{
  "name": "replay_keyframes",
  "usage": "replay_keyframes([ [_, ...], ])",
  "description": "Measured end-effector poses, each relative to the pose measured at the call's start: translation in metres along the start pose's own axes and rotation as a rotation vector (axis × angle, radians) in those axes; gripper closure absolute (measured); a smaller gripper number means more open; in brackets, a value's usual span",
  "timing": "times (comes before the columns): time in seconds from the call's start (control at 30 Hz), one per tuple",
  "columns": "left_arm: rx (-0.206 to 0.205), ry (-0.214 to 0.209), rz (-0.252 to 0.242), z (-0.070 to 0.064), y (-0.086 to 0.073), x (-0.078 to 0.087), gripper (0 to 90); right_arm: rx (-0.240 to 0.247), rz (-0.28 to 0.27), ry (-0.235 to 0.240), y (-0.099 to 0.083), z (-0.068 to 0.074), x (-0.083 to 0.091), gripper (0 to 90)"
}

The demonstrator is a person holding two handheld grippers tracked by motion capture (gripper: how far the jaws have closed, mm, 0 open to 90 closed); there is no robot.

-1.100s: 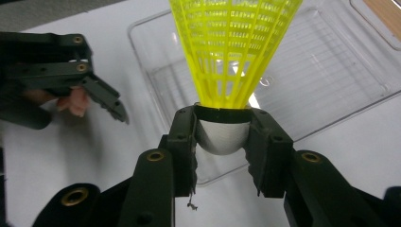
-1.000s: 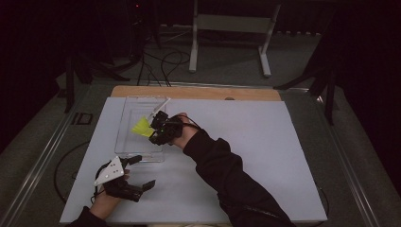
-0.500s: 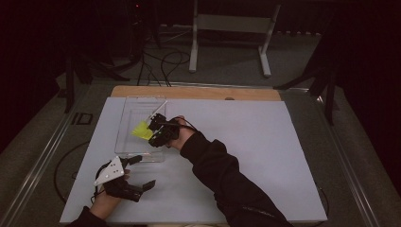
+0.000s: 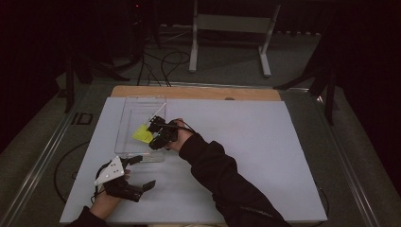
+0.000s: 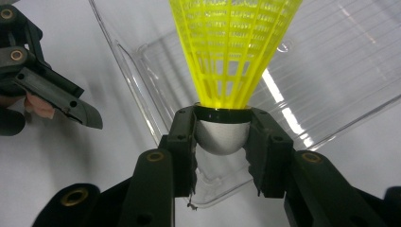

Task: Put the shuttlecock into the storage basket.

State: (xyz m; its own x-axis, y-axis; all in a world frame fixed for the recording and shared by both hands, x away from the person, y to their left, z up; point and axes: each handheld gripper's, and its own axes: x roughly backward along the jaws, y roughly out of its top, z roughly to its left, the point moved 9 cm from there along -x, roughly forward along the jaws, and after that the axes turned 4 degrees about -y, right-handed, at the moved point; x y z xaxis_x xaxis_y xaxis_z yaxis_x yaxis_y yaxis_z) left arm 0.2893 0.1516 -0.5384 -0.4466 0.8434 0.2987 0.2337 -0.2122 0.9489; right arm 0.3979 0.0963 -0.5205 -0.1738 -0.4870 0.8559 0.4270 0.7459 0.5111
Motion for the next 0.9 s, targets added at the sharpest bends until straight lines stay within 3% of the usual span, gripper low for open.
replay_keyframes([
  [0.53,0.007,-0.006,0.002,0.0,0.0,0.0,0.1,-0.006,0.03,0.014,-0.004,0.002,-0.008,63.0],
  [0.7,0.007,-0.006,0.001,0.0,0.0,-0.001,0.0,-0.024,-0.011,0.008,0.003,-0.001,-0.001,39.0],
  [0.9,0.007,-0.007,0.003,0.0,-0.001,-0.001,0.0,-0.014,-0.033,-0.008,0.005,-0.002,0.006,30.6],
])
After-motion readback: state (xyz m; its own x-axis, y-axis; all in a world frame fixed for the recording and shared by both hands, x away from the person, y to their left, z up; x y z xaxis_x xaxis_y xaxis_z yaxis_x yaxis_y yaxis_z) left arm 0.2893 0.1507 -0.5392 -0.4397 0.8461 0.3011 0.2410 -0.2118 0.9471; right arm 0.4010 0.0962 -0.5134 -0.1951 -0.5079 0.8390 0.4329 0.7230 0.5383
